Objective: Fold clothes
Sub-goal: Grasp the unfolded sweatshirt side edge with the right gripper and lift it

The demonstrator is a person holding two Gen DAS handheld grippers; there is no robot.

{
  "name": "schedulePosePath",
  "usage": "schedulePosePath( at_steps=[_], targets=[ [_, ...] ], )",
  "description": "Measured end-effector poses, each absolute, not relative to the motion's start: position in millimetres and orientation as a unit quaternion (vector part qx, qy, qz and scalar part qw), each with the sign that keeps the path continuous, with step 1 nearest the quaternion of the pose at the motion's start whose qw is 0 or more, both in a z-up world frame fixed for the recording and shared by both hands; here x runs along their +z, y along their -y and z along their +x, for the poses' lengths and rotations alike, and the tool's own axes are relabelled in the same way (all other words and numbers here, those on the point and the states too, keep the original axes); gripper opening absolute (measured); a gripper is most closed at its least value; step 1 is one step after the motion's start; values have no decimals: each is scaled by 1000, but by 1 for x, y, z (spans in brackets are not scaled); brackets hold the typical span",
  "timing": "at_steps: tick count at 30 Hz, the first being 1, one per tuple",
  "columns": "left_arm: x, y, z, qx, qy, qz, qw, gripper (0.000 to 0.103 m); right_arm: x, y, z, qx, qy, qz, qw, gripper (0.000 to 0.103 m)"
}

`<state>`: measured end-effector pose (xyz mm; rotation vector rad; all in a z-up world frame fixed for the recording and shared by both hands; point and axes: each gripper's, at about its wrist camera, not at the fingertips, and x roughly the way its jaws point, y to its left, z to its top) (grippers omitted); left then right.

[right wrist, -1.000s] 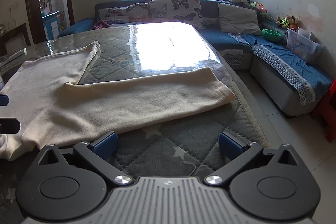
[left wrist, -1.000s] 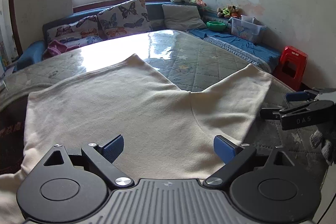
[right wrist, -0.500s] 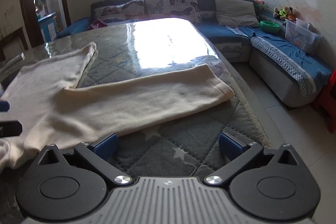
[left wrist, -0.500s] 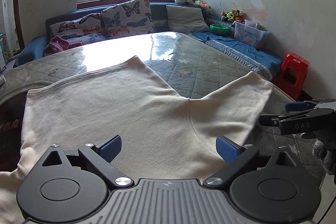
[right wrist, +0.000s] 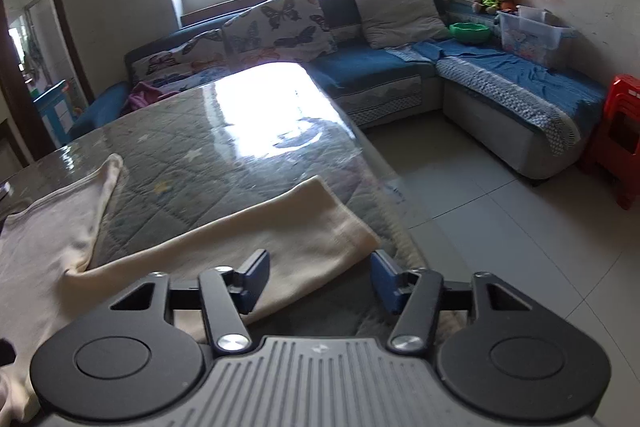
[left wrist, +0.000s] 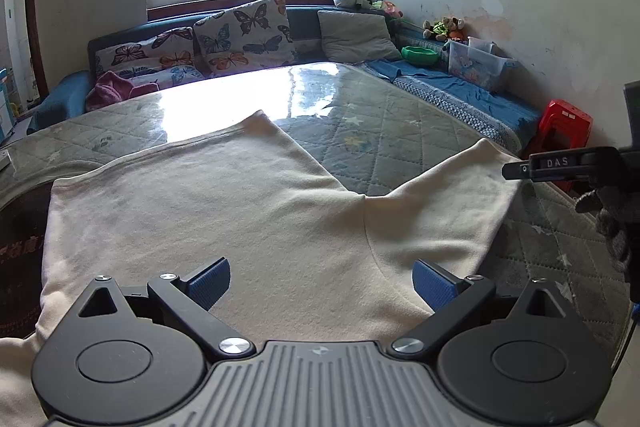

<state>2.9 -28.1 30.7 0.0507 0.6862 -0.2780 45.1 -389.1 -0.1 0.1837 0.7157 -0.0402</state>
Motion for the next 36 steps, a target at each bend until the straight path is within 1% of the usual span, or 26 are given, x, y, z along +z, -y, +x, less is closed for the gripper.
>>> schedulePosePath(
  at_steps=[2, 4, 5, 6, 7, 8, 11, 17, 24, 31, 36],
  targets=[
    [30, 29, 4, -136, -337, 25, 931, 99, -2, 390, 48, -29, -352, 87, 932, 38],
    [29, 30, 6, -136, -339, 26, 931, 100, -4, 389, 49, -39, -349, 77, 933, 32],
    [29, 31, 7, -136, -339, 28, 930, 100, -4, 390, 49, -41, -347, 78, 934, 26],
    [28, 32, 7, -137, -340, 29, 930, 100, -5, 391, 49, -41, -344, 80, 935, 22],
    [28, 33, 8, -137, -341, 31, 930, 100, -6, 393, 49, -42, -342, 82, 935, 14],
    [27, 34, 8, -137, -342, 32, 929, 99, -6, 394, 49, -43, -339, 84, 936, 9],
    [25, 35, 9, -137, -345, 35, 928, 99, -6, 400, 46, -40, -322, 102, 940, 6],
    [19, 40, 13, -138, -351, 43, 925, 99, 13, 406, 35, -32, -273, 106, 955, 4],
    [12, 47, 15, -142, -355, 56, 922, 99, 18, 406, 35, -24, -270, 108, 957, 4],
    [29, 24, 0, -137, -336, 34, 931, 99, 61, 388, 26, 20, -232, 90, 968, 4],
    [39, -10, -19, -105, -321, 11, 941, 98, 98, 355, 18, 76, -204, 64, 974, 4]
  ],
)
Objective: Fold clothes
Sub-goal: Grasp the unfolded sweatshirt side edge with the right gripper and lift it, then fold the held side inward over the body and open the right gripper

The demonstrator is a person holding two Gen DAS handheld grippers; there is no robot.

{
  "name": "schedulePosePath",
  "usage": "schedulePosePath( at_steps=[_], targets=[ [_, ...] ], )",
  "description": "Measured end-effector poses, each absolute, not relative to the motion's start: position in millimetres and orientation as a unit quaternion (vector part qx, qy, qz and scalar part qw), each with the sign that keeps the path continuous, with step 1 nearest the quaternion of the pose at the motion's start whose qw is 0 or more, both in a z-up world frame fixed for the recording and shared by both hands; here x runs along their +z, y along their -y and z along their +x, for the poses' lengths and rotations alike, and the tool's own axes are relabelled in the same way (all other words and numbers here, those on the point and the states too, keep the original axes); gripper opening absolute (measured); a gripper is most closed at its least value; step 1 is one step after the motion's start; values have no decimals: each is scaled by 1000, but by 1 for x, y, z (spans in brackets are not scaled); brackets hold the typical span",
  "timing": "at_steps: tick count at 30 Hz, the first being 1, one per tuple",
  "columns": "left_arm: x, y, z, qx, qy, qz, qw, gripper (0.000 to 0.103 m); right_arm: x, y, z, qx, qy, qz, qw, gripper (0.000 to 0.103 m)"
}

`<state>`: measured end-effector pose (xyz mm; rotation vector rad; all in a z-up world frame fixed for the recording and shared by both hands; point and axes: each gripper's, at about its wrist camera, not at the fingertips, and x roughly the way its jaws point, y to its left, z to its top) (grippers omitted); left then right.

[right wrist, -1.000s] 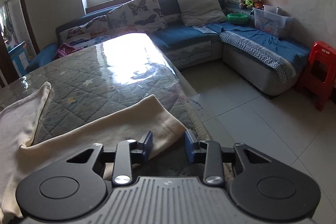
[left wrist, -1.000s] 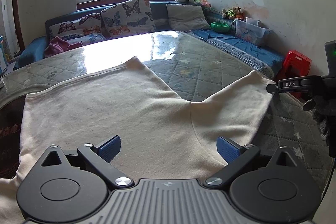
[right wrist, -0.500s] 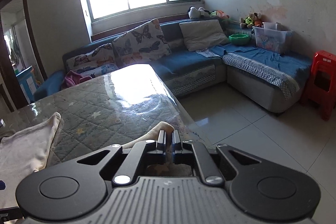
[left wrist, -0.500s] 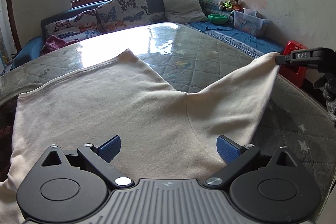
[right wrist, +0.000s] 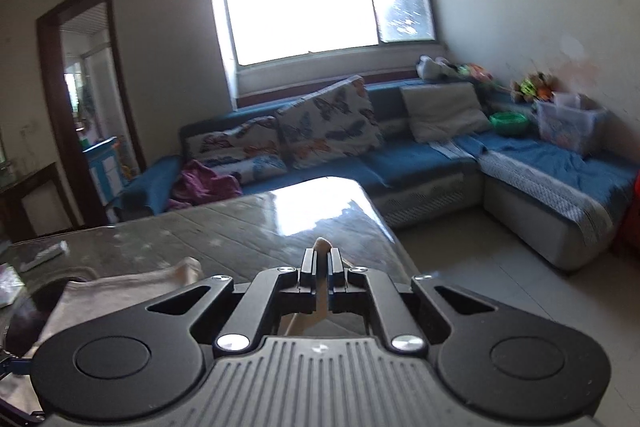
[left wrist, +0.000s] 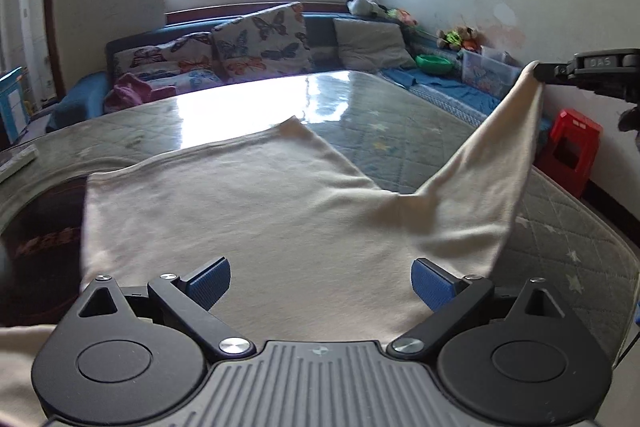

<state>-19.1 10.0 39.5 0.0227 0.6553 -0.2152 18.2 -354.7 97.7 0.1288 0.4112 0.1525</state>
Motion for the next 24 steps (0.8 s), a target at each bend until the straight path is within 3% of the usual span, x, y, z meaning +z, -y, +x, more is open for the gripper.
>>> schedulePosePath(
  at_steps=[12, 24],
  targets=[
    [45, -94, -61, -20, -301, -45, 952, 97, 133, 221, 12, 229, -191, -24, 954, 4],
    [29, -127, -87, 8, -311, -78, 947, 97, 84, 93, -7, 348, -264, -102, 894, 4]
  ],
)
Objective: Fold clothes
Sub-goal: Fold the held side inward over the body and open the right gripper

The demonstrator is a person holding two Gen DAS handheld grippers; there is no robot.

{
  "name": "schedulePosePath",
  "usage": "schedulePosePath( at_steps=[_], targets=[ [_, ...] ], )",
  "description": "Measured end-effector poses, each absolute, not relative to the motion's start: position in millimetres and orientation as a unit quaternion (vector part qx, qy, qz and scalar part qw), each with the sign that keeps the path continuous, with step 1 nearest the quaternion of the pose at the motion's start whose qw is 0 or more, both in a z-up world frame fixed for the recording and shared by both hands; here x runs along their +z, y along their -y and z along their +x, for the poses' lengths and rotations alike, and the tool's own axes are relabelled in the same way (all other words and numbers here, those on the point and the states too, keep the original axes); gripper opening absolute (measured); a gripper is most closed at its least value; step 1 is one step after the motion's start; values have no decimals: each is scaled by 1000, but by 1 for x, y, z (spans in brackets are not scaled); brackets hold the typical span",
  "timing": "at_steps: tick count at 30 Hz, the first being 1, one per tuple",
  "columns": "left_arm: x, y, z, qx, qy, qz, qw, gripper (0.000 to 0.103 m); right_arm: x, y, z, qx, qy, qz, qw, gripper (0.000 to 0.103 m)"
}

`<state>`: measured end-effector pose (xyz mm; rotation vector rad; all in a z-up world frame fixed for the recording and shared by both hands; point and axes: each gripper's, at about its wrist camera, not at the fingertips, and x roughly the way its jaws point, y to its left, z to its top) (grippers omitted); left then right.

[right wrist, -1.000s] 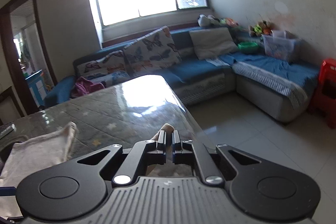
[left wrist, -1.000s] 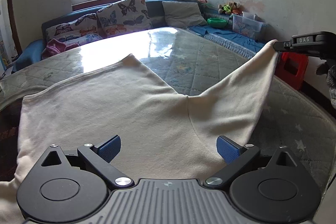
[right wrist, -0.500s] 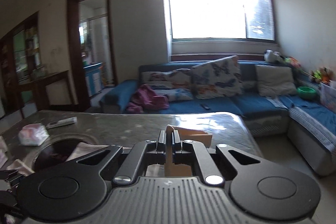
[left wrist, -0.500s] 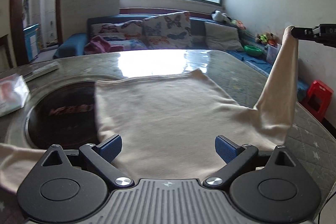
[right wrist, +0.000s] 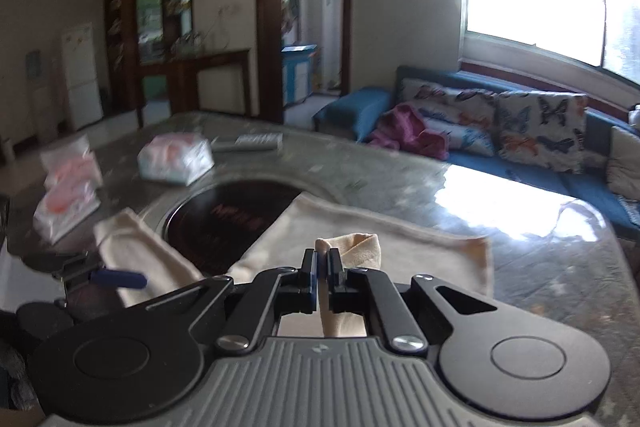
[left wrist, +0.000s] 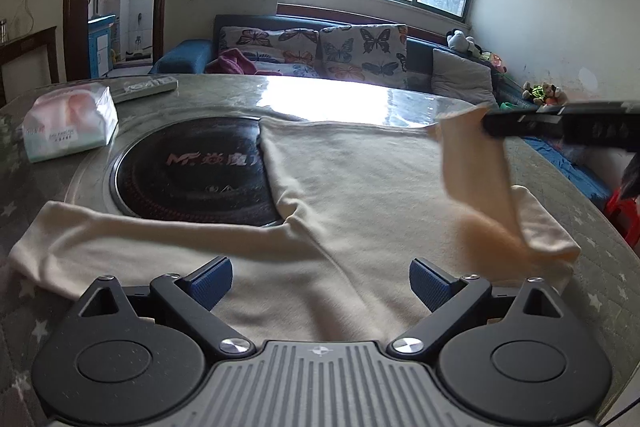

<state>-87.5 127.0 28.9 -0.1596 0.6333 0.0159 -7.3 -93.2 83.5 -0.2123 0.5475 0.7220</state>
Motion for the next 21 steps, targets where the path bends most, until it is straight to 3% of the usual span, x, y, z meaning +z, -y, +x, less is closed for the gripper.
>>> schedulePosePath(
  at_steps=[6, 11, 21],
  targets=[
    [27, -129, -92, 15, -314, -85, 946, 97, 47, 64, -15, 395, -315, -130, 853, 4],
    [29, -123, -88, 6, -313, -79, 946, 93, 45, 70, -17, 403, -323, -123, 847, 14],
    [31, -96, -70, -30, -315, -46, 948, 74, 49, 158, -15, 315, -336, -111, 881, 28]
  ],
)
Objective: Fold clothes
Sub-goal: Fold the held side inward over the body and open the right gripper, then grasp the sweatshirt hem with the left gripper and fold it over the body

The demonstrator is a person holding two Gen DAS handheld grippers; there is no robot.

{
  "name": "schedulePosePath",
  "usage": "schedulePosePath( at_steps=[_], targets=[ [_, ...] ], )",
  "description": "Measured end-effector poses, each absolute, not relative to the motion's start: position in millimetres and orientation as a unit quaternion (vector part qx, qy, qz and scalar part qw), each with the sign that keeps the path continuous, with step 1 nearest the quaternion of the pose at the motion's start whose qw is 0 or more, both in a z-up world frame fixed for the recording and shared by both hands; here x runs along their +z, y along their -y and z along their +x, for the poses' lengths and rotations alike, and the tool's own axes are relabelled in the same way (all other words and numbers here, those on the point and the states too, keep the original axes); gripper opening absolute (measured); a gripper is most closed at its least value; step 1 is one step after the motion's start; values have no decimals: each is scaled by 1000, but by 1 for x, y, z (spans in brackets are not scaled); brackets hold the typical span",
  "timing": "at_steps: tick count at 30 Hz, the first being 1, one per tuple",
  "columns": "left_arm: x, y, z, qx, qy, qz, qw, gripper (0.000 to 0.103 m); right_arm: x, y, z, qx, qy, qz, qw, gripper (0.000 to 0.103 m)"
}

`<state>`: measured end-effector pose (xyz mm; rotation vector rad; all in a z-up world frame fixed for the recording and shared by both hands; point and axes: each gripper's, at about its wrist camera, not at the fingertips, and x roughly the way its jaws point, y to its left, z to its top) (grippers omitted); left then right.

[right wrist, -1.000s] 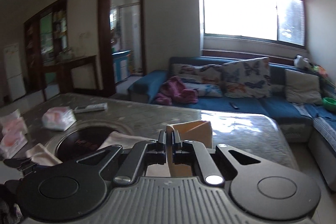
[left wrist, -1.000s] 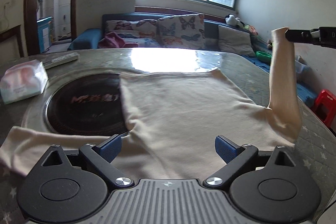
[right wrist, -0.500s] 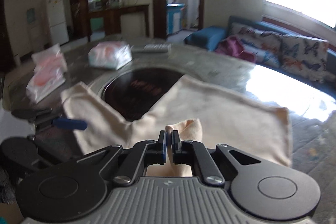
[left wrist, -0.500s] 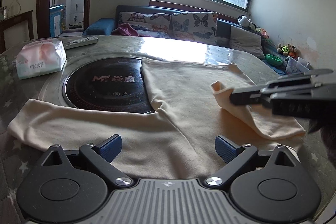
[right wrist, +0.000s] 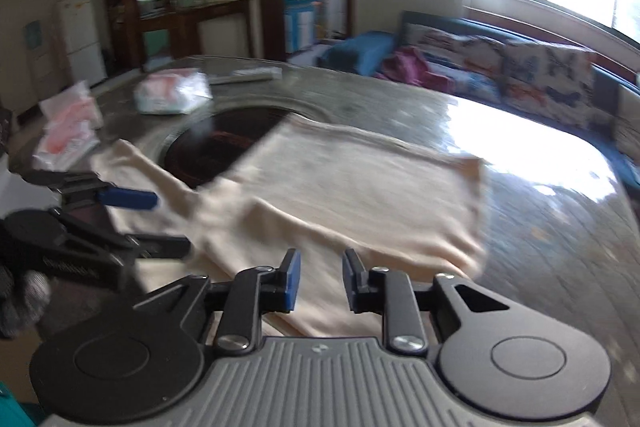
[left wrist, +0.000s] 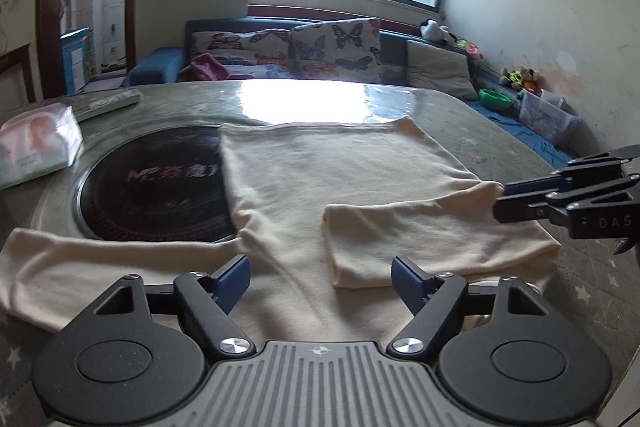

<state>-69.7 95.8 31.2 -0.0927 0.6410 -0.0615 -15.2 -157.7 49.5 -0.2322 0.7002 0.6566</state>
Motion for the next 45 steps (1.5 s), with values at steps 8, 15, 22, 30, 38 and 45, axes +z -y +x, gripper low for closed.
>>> schedulePosePath(
  at_steps=[8, 15, 22, 30, 38, 45],
  targets=[
    [23, -69, -45, -49, -332, -8, 942, 70, 31, 212, -25, 257, -353, -106, 893, 39],
    [19, -63, -38, -40, -345, -2, 938, 29, 20, 226, -33, 257, -354, -97, 894, 49],
    [54, -56, -31, -54, -316, 14, 947, 5, 15, 223, -35, 256, -341, -90, 900, 51],
    [132, -18, -15, -111, -241, 52, 963, 4, 10, 216, -37, 247, -323, -93, 909, 57],
    [185, 30, -2, -160, -186, 92, 965, 4, 5, 216, -36, 244, -317, -84, 913, 59],
    [190, 36, -5, -167, -175, 98, 965, 4, 4, 234, -29, 216, -322, -48, 920, 59]
  ],
)
